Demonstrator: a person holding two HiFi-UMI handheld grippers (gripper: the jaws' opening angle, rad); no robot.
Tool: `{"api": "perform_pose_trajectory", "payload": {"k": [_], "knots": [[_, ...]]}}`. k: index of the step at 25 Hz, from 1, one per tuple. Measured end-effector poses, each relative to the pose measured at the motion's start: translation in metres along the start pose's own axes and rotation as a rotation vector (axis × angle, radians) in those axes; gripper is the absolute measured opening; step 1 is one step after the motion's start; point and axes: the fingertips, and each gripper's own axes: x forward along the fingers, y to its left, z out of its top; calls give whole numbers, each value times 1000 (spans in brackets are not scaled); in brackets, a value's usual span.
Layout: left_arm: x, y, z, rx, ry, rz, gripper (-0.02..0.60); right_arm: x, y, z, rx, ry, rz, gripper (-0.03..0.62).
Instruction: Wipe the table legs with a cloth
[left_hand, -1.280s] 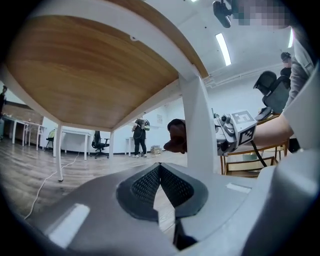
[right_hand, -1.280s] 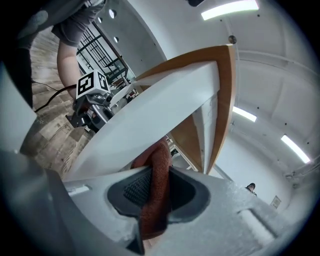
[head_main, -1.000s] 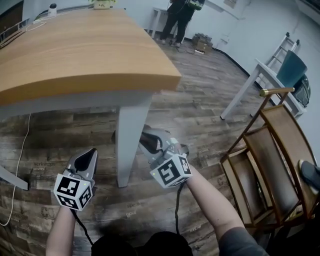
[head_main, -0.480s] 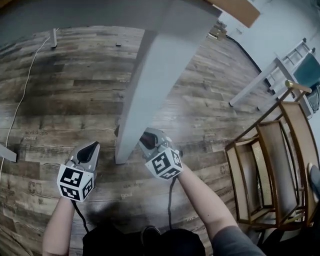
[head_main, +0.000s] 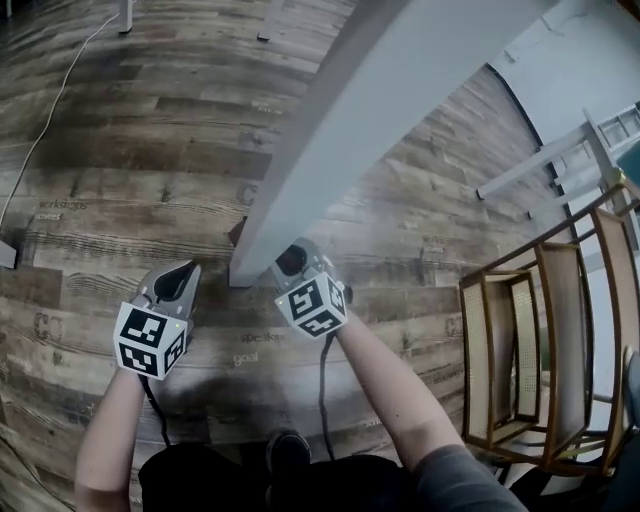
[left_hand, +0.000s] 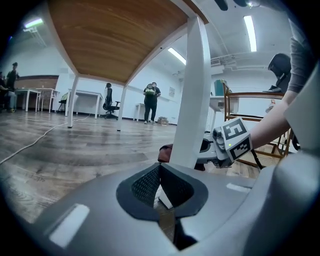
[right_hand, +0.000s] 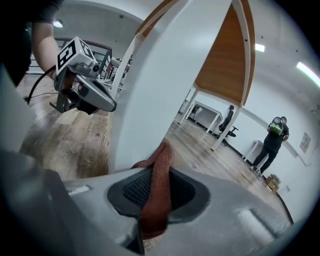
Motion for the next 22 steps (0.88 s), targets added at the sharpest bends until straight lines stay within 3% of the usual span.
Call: {"api": "perform_pose_trajectory", "payload": {"k": [5, 14, 22], "knots": [[1, 1, -26, -13, 40, 10, 20, 21, 19, -23, -65, 50, 54, 64], [5, -2, -48, -34, 77, -1, 20, 36, 44, -56, -58, 142, 104, 64], [3, 0, -29, -32, 45, -10, 20, 17, 22, -38, -52, 100, 11, 64]]}}
